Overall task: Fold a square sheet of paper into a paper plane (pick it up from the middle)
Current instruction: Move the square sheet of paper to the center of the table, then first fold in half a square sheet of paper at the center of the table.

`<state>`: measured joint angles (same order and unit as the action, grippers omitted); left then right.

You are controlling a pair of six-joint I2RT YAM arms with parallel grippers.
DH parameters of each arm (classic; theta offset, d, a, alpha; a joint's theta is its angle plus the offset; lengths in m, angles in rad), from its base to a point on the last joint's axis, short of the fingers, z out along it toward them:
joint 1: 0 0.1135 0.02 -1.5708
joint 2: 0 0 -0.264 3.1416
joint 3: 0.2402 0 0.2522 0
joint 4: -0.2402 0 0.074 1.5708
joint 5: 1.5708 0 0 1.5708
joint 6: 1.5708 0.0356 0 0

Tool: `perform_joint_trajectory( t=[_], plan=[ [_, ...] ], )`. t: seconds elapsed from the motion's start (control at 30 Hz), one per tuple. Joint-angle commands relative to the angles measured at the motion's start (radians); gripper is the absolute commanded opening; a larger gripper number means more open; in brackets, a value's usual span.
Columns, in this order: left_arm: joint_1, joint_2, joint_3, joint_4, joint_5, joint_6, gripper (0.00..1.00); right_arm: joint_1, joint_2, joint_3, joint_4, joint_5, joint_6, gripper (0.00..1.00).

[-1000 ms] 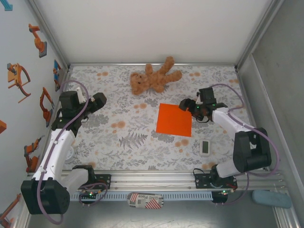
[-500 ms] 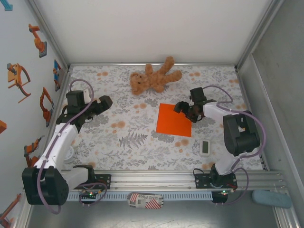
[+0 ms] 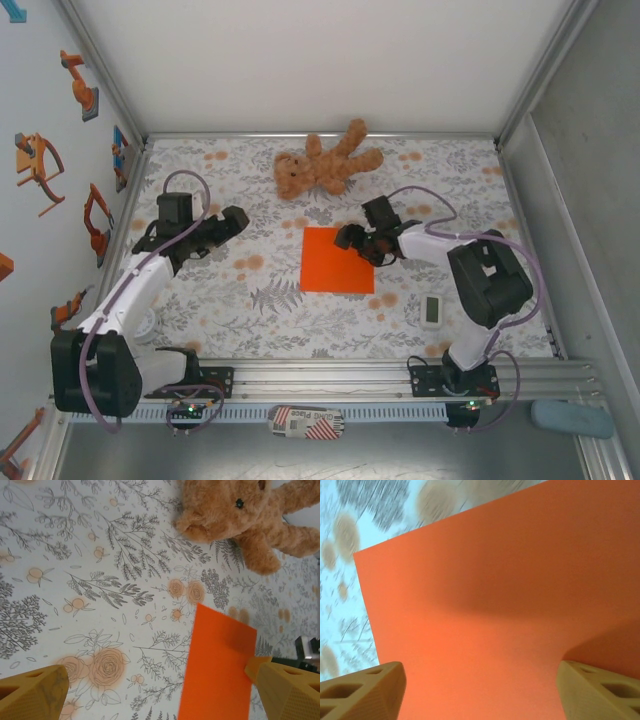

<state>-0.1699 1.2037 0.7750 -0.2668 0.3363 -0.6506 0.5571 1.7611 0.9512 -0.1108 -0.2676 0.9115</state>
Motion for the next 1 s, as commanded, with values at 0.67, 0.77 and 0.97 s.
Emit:
perform_joint_trajectory(
  t=[0.67,0.77,0.97],
  plan=[
    [-0.388,0.320,0.089,-0.020,-0.088,-0.130,0.88,0.103,-0.008,0.136,-0.275,0.045,-0.128,0.56],
    [-0.398,0.357,0.111,-0.016,-0.078,-0.132,0.89,0.104,0.004,0.129,-0.281,0.041,-0.126,0.57],
    [-0.406,0.430,0.125,0.037,-0.007,-0.151,0.90,0.104,0.033,0.127,-0.279,0.021,-0.125,0.59]
  ],
)
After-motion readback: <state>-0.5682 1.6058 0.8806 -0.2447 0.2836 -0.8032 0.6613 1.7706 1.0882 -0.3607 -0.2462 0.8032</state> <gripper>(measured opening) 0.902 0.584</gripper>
